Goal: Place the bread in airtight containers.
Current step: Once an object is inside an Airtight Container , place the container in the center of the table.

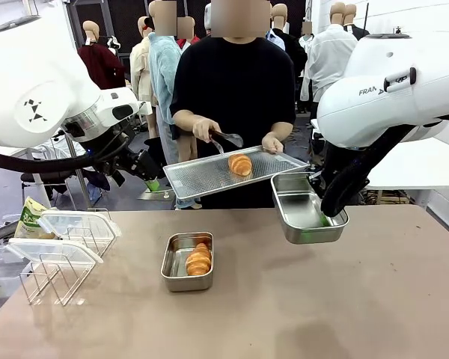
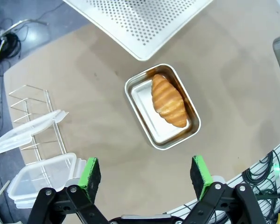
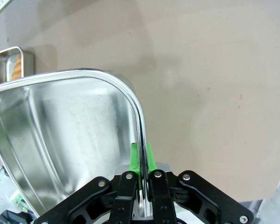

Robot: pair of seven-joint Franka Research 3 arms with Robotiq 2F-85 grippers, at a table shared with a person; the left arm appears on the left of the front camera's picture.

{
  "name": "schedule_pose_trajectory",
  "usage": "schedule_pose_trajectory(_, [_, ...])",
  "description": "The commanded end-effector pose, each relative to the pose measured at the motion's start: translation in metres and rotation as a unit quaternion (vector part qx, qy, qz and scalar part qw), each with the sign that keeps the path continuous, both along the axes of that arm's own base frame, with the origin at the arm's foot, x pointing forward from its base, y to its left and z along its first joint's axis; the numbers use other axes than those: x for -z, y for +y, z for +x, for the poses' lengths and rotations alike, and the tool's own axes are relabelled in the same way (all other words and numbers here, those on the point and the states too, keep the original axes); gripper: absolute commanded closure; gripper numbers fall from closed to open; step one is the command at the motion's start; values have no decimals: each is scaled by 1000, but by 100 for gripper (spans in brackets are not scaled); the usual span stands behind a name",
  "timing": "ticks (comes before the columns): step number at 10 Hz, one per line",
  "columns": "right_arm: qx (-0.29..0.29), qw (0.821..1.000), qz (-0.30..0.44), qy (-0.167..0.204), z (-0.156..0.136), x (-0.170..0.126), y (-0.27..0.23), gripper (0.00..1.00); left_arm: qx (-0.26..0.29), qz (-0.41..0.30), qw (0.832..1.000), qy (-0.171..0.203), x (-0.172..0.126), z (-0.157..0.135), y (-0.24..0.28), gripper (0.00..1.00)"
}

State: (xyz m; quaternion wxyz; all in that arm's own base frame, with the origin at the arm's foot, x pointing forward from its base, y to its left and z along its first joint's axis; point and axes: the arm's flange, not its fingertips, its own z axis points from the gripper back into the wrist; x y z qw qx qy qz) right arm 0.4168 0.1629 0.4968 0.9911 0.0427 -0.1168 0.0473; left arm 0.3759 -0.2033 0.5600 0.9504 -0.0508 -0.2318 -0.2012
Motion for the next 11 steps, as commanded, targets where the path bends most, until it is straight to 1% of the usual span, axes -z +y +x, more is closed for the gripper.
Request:
schedule_pose_trajectory(1, [0, 1000, 3, -2, 0, -3, 0, 100, 0, 1, 1000, 1, 0, 0, 0, 0])
schedule_pose_trajectory(11, [0, 1000, 3, -2, 0, -3, 0, 100, 0, 1, 1000, 1, 0, 0, 0, 0])
